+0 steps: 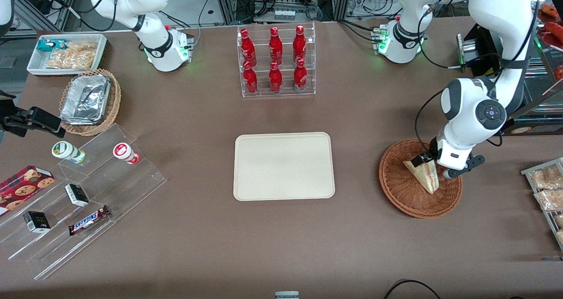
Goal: Place sandwich from basket to tray
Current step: 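Lower the open left gripper around the wrapped sandwich and close it, then lift the sandwich with the left gripper and carry it toward the tray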
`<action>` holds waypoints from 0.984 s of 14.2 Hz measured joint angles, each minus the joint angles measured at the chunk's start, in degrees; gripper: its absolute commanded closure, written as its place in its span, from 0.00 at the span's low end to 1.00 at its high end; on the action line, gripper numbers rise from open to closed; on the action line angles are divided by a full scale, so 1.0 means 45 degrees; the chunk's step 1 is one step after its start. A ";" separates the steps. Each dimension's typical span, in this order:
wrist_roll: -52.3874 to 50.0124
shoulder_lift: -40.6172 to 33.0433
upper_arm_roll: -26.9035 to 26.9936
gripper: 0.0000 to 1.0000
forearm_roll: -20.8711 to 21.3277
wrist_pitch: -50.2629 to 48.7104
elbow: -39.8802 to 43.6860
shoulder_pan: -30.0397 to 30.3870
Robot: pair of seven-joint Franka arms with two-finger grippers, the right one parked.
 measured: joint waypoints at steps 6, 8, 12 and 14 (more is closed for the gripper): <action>-0.0259 0.0827 0.0041 0.94 -0.0492 0.1012 -0.0029 0.0003; -0.0281 0.0823 0.0045 0.97 -0.0493 0.1013 -0.0024 0.0003; -0.0063 0.0642 0.0039 0.98 -0.0491 0.0153 0.0292 -0.0006; 0.0692 0.0364 -0.0001 0.98 -0.0491 -0.1948 0.1123 -0.0029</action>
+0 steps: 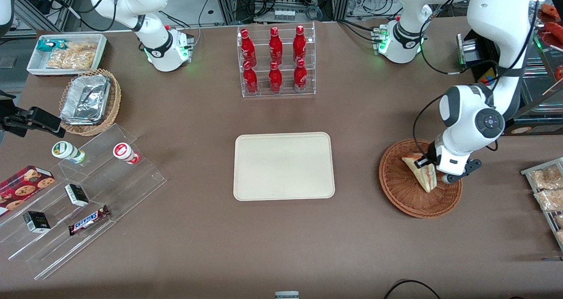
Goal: Place sandwich from basket to tray
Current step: 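Lift the sandwich with the left gripper and carry it toward the tray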
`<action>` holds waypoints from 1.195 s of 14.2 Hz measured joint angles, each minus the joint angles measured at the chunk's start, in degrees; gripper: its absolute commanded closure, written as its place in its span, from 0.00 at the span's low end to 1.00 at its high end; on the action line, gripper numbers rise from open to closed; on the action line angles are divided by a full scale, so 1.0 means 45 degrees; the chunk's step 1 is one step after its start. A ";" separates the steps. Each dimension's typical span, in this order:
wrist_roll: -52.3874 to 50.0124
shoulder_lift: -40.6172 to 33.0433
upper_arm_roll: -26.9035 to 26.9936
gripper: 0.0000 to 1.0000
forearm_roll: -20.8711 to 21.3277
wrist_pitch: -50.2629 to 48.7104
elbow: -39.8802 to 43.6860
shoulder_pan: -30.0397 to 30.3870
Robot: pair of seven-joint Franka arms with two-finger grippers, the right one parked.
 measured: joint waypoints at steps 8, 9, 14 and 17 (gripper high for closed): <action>0.1483 0.0184 -0.1038 0.90 0.0014 -0.4670 0.3777 -0.2041; 0.1445 0.0447 -0.1053 0.91 0.0021 -0.4669 0.4055 -0.2502; 0.0312 0.2028 -0.1103 0.93 -0.0024 -0.4668 0.5580 -0.4250; -0.0761 0.3144 -0.1127 0.93 -0.0182 -0.4662 0.6652 -0.5183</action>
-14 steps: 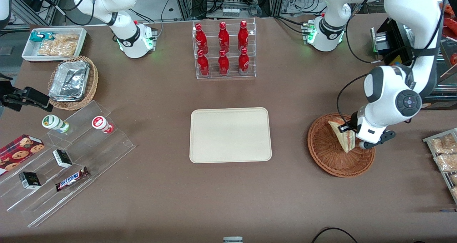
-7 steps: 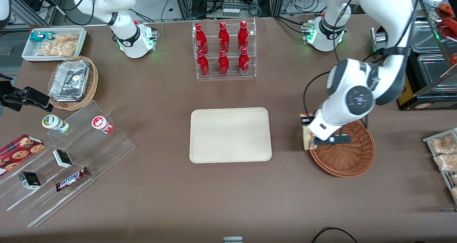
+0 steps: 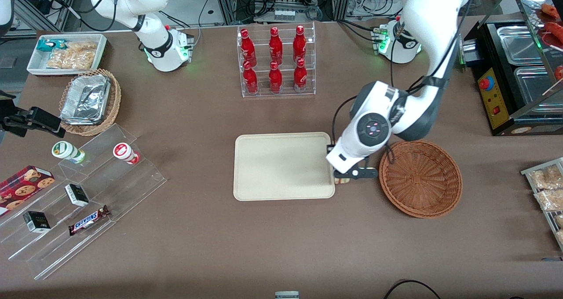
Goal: Place sandwich from basket to tray
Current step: 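Lift the sandwich with the left gripper and carry it toward the tray, then lower the sandwich onto the tray center and open the left gripper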
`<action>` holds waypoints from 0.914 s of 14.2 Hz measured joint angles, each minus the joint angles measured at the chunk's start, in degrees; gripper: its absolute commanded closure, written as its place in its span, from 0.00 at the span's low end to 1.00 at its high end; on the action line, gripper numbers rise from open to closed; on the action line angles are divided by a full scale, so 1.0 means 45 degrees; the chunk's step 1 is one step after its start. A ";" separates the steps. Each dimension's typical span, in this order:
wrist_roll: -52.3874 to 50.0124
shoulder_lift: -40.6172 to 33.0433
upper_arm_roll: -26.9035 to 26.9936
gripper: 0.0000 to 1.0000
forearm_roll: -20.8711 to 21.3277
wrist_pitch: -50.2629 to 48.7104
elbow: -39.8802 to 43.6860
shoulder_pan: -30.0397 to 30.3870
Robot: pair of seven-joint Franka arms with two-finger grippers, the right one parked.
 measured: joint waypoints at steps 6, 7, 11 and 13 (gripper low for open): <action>-0.2067 0.1730 -0.0009 0.94 -0.0012 0.0002 0.1848 -0.1503; -0.2418 0.1973 -0.0009 0.94 -0.0014 0.0011 0.2152 -0.1703; -0.3857 0.2933 -0.0012 0.94 -0.0015 0.0519 0.2992 -0.2514; -0.4268 0.3228 -0.0012 0.94 -0.0015 0.1053 0.3079 -0.2802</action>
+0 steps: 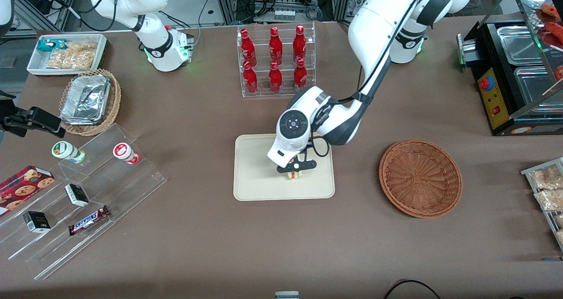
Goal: Place sandwich from basket to tray
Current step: 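Lower the sandwich onto the tray center and open the left gripper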
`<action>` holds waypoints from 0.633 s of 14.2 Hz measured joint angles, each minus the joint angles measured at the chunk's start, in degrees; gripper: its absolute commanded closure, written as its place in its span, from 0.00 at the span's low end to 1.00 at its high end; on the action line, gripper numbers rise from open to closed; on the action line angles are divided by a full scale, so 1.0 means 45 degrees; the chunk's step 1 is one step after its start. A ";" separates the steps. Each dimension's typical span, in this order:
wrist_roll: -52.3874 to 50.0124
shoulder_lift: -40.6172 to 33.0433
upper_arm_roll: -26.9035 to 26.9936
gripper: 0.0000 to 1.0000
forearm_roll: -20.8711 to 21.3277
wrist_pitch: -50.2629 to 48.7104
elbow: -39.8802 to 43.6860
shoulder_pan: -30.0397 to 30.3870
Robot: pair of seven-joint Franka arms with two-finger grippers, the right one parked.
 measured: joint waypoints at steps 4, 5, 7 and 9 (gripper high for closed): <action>-0.0134 0.0099 0.0001 0.94 0.0000 0.0070 0.0065 -0.0139; -0.0134 0.0099 0.0001 0.94 0.0000 0.0070 0.0068 -0.0144; -0.0131 0.0108 0.0001 0.94 0.0000 0.0070 0.0068 -0.0147; -0.0071 0.0153 0.0001 0.94 0.0001 0.0191 0.0068 -0.0150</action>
